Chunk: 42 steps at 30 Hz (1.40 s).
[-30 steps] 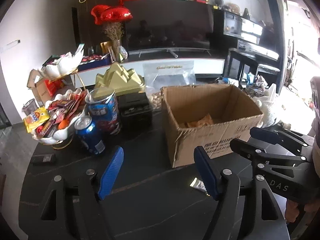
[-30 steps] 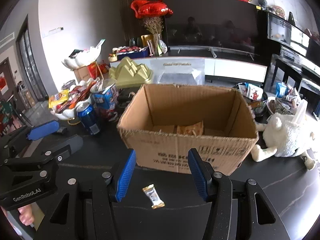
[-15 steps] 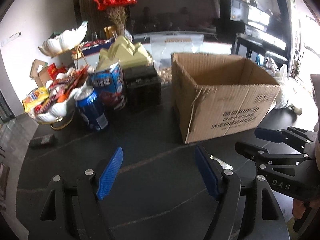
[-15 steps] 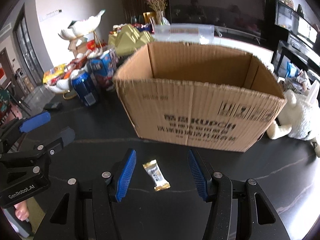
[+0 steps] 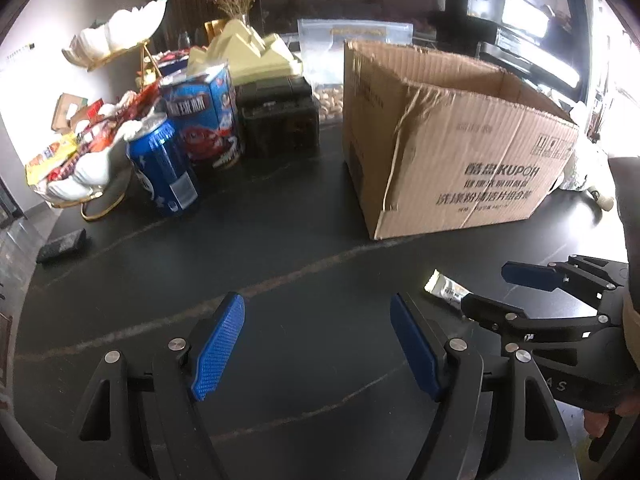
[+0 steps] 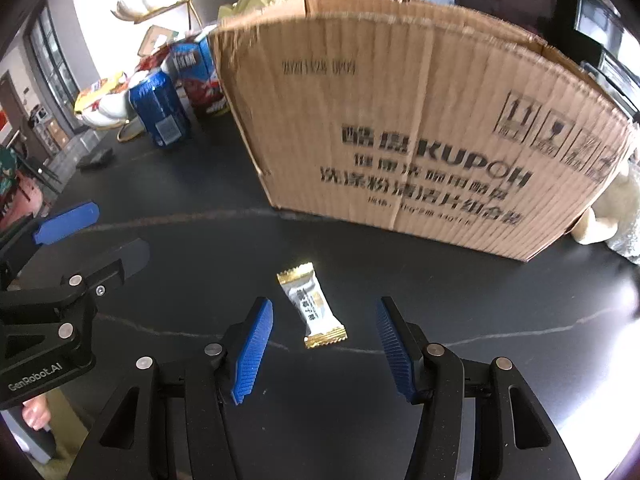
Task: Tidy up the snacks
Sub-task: 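Move the right tool toward the white-gold bar on the table, then grasp the white-gold bar with the right tool, then carry the white-gold bar with the right tool over the box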
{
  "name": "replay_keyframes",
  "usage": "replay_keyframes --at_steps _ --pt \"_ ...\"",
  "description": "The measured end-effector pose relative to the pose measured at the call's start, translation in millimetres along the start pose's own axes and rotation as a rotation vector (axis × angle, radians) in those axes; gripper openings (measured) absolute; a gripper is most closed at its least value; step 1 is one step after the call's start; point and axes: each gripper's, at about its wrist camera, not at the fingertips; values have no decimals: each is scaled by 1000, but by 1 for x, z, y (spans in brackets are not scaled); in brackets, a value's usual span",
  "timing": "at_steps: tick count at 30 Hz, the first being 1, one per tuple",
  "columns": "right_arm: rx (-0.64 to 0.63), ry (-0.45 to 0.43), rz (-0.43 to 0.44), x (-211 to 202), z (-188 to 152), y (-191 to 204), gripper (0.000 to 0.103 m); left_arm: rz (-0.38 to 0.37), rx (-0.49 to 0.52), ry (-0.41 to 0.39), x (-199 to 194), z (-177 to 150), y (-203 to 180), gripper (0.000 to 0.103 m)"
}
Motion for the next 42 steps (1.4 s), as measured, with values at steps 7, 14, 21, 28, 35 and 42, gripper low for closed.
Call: replay_keyframes --at_steps 7,14,21,28,35,42 --pt "-24 32 -5 16 -1 4 53 -4 -7 31 13 -5 1 75" --pt "-19 58 6 28 2 6 46 -9 -22 55 22 -7 3 75" --pt "-31 53 9 33 5 10 35 -12 -26 67 26 -8 3 75" --pt "-41 34 -4 36 6 17 20 -6 -26 65 25 -7 2 75" --pt "-14 -9 1 16 2 15 20 -4 -20 42 12 -7 -1 75" --pt "9 -66 3 -12 -1 12 20 -3 -8 5 -11 -3 -7 75"
Point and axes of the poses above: each gripper's, at about its wrist camera, not at the fingertips, and x roughly the way its jaws point, y to its left, z to its top, and after that the axes turned 4 degrees about y, right-handed
